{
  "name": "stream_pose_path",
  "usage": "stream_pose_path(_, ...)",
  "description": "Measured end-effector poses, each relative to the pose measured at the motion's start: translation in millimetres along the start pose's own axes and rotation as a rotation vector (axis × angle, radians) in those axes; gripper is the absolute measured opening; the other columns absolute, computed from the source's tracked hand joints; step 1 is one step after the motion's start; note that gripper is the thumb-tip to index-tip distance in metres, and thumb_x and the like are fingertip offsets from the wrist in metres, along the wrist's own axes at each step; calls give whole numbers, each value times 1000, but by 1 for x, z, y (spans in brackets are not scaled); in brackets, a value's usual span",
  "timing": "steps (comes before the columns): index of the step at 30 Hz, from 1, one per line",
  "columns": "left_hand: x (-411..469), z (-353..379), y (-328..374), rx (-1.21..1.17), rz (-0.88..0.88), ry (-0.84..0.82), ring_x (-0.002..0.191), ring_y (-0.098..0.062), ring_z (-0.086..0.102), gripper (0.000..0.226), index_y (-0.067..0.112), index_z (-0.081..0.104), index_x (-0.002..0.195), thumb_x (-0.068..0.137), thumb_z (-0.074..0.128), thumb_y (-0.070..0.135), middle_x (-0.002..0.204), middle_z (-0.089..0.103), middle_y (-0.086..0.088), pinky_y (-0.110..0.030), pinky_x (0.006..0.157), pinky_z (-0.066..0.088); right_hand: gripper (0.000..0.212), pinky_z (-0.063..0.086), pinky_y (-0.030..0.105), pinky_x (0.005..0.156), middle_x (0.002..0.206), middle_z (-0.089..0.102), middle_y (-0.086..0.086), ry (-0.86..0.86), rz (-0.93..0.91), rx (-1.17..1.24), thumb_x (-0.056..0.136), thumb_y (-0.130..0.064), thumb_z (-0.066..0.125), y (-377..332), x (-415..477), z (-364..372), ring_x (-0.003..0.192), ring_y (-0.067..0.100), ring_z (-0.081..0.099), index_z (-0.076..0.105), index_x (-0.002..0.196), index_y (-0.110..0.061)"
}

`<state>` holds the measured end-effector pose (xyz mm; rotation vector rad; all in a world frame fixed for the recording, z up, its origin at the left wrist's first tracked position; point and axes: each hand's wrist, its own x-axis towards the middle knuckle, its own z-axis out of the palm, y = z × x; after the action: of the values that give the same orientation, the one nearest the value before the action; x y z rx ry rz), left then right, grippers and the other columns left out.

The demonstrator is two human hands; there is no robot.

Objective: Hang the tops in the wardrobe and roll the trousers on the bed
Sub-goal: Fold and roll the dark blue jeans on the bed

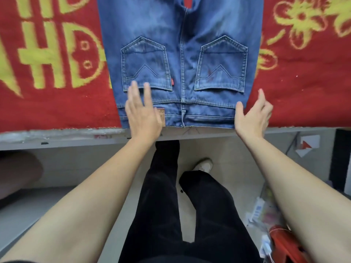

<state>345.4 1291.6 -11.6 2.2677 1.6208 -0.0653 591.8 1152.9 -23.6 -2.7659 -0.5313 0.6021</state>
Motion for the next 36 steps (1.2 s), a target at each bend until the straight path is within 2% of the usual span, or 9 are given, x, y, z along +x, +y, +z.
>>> stream_pose_path(3, 10, 17, 13, 146, 343, -134, 151, -35, 3, 59, 26, 15, 157, 101, 34, 35, 163, -6, -13, -58, 116, 16, 57, 28, 49, 113, 164, 9, 20, -91, -471, -338, 102, -39, 44, 7, 4, 12, 145, 39, 22, 29, 155, -24)
stream_pose_path(5, 15, 36, 20, 223, 343, -374, 151, -30, -7, 59, 34, 1, 156, 103, 21, 48, 164, -10, -3, -61, 117, 8, 53, 24, 50, 116, 165, 1, 17, -213, -517, -436, 103, -38, 42, 11, 5, 23, 149, 39, 11, 34, 154, -22)
stream_pose_path(10, 25, 40, 30, 207, 258, -512, 150, -29, -11, 62, 35, -2, 155, 102, 24, 50, 165, -3, 0, -63, 115, 3, 52, 30, 43, 108, 150, 33, 13, -186, -340, -131, 85, -33, 64, -7, 21, 13, 135, 36, 32, 50, 133, -16)
stream_pose_path(14, 22, 34, 28, 196, 263, -516, 151, -28, -12, 63, 35, -5, 155, 102, 24, 51, 165, -4, 0, -61, 117, 3, 71, 32, 30, 105, 130, 46, 9, -166, -19, 234, 86, -42, 68, -25, 55, -5, 123, 21, 42, 37, 142, -12)
stream_pose_path(20, -5, 31, 29, 203, 225, -497, 151, -27, -4, 69, 30, -7, 156, 99, 28, 48, 165, -1, 0, -60, 118, 6, 45, 42, 29, 87, 77, 52, -16, -269, 83, 210, 90, -28, 63, -8, 68, -5, 88, 13, 54, 51, 132, -15)
stream_pose_path(26, -7, 22, 41, 235, 183, -559, 151, -29, -6, 76, 26, -6, 156, 97, 36, 47, 165, -5, -4, -62, 117, 6, 33, 52, 40, 84, 87, 70, -3, -390, 191, 321, 79, -20, 61, -4, 67, -10, 83, 18, 63, 65, 112, -19)
stream_pose_path(29, -12, 20, 77, 151, 136, -321, 145, -35, 19, 67, 14, 27, 151, 92, 46, 40, 158, 17, -19, -57, 112, 19, 16, 50, 41, 72, 80, 64, 4, -406, 269, 472, 75, -29, 61, -20, 86, -14, 77, 23, 58, 65, 80, -14)
stream_pose_path(32, -14, 32, 133, -95, 318, -115, 105, -36, 52, 37, 9, 60, 112, 87, 58, 35, 117, 55, -15, -46, 83, 42, 20, 46, 35, 70, 81, 64, -1, -352, 333, 645, 87, -34, 62, -36, 104, -16, 77, 19, 58, 63, 77, -17)
stream_pose_path(36, -3, 64, 197, -131, 221, -363, 106, -29, 49, 52, 16, 57, 106, 86, 54, 64, 110, 54, -6, -43, 82, 42, 19, 50, 34, 75, 93, 68, -1, -341, 308, 756, 92, -34, 62, -52, 125, -18, 82, 14, 59, 66, 87, -16)
